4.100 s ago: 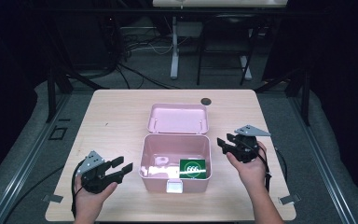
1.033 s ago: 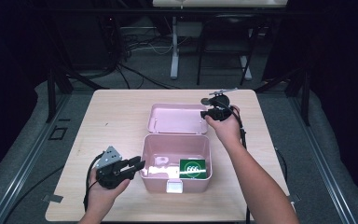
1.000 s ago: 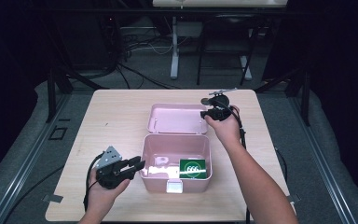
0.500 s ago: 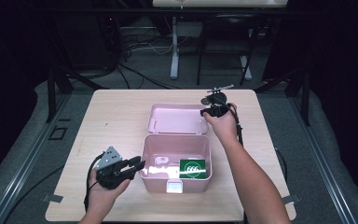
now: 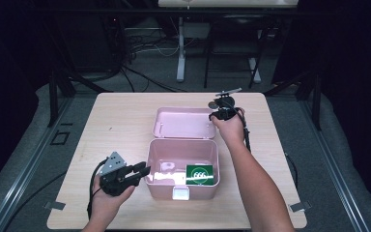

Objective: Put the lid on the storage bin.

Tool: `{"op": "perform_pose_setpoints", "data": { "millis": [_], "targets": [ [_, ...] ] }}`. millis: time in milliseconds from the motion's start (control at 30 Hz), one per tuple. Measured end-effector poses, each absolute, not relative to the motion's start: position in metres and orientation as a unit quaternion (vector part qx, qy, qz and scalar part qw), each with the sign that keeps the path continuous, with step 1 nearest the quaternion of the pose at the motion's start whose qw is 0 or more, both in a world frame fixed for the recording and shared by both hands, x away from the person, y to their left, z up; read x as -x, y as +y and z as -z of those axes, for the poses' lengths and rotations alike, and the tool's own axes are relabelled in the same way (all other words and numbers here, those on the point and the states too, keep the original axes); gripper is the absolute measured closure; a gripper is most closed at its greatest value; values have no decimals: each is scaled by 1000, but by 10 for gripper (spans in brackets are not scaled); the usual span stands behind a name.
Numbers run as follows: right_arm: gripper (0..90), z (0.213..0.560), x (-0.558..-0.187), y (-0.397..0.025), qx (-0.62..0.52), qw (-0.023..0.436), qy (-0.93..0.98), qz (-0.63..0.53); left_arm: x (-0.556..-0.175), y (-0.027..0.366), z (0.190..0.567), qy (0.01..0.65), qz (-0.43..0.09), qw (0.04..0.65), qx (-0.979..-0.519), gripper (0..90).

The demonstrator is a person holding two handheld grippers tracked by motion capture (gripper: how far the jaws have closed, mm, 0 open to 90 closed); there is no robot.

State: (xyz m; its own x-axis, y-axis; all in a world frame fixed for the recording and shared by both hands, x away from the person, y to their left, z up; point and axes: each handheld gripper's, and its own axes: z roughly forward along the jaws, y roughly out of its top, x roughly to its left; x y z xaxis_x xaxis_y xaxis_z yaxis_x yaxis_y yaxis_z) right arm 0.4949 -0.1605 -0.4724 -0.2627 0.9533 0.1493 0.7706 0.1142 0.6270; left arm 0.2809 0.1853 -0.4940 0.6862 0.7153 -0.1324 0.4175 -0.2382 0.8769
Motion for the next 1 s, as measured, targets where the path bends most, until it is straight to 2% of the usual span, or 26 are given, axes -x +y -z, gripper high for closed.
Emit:
{"op": "perform_pose_setpoints", "data": {
  "millis": [367,600,1000],
  "targets": [
    [780,479,-499,-160,-603,131,732,-290,-281,186,494,366,-147,497,-773,710],
    [797,474,-499,-161,-612,120,723,-296,-281,186,494,366,-147,498,-773,710],
    [821,466,-495,-159,-621,129,713,-297,-281,186,494,366,-147,498,-772,710]
  ]
}}
